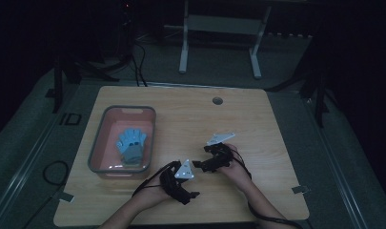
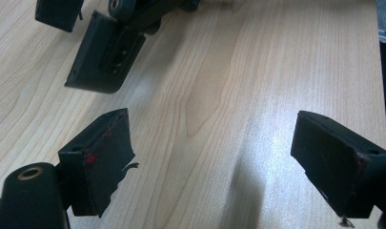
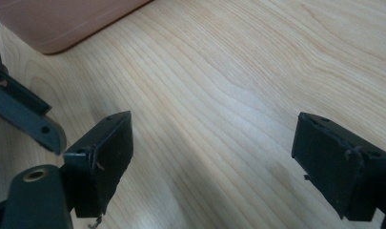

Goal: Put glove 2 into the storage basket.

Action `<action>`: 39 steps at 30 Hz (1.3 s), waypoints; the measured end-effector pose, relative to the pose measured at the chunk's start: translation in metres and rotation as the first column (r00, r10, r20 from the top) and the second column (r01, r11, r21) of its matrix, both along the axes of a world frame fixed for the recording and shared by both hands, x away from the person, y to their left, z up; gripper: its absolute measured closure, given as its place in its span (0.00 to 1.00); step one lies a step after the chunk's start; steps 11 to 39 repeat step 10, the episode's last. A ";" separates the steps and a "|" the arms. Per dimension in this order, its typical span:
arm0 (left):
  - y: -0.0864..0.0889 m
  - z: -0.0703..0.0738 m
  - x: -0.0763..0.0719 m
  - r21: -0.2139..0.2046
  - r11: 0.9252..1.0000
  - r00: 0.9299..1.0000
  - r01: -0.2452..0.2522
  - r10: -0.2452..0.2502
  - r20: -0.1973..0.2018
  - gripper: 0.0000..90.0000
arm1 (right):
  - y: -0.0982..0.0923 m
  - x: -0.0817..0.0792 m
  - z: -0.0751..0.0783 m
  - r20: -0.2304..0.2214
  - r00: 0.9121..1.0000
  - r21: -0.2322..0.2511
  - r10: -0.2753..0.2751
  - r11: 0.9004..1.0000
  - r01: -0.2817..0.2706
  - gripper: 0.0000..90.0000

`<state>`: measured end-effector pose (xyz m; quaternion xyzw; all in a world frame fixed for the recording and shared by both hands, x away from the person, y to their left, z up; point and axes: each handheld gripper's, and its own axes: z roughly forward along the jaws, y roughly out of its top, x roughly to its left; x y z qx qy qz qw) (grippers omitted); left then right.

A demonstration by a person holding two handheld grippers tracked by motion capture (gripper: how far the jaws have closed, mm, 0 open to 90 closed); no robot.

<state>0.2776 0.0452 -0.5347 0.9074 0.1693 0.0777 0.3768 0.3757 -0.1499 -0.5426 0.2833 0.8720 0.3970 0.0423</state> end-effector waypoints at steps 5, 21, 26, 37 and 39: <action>0.001 -0.001 0.000 -0.007 1.000 1.000 -0.006 0.006 0.000 0.16 | -0.005 -0.001 -0.003 0.016 1.000 0.003 -0.008 1.000 0.008 0.15; 0.001 -0.003 0.000 -0.007 1.000 1.000 -0.005 0.005 0.000 0.16 | -0.006 -0.001 -0.004 0.024 1.000 0.005 -0.011 1.000 0.011 0.15; 0.001 -0.003 0.000 -0.007 1.000 1.000 -0.005 0.005 0.000 0.16 | -0.006 -0.001 -0.004 0.024 1.000 0.005 -0.011 1.000 0.011 0.15; 0.001 -0.003 0.000 -0.007 1.000 1.000 -0.005 0.005 0.000 0.16 | -0.006 -0.001 -0.004 0.024 1.000 0.005 -0.011 1.000 0.011 0.15; 0.001 -0.003 0.000 -0.007 1.000 1.000 -0.005 0.005 0.000 0.16 | -0.006 -0.001 -0.004 0.024 1.000 0.005 -0.011 1.000 0.011 0.15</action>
